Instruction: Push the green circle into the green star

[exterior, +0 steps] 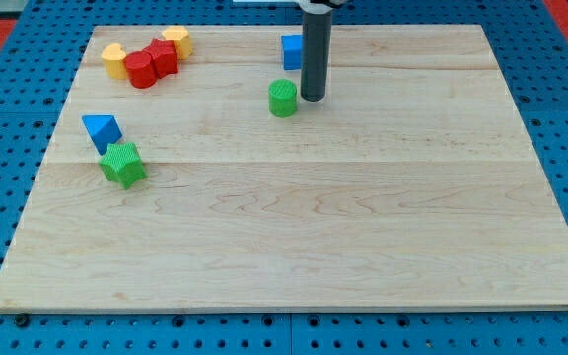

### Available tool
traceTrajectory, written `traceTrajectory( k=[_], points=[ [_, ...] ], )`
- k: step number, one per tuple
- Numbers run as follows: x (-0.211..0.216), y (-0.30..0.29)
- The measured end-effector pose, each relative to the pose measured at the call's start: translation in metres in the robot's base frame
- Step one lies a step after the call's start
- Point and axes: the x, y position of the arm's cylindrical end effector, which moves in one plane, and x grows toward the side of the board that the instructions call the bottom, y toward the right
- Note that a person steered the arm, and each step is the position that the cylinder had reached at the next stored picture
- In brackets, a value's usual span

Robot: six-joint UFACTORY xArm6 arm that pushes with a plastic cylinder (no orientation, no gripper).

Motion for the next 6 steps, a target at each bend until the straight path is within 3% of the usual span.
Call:
traceTrajectory(
  k=[4, 6],
  points=[
    [0.008, -0.098],
    [0.043, -0.154]
  ],
)
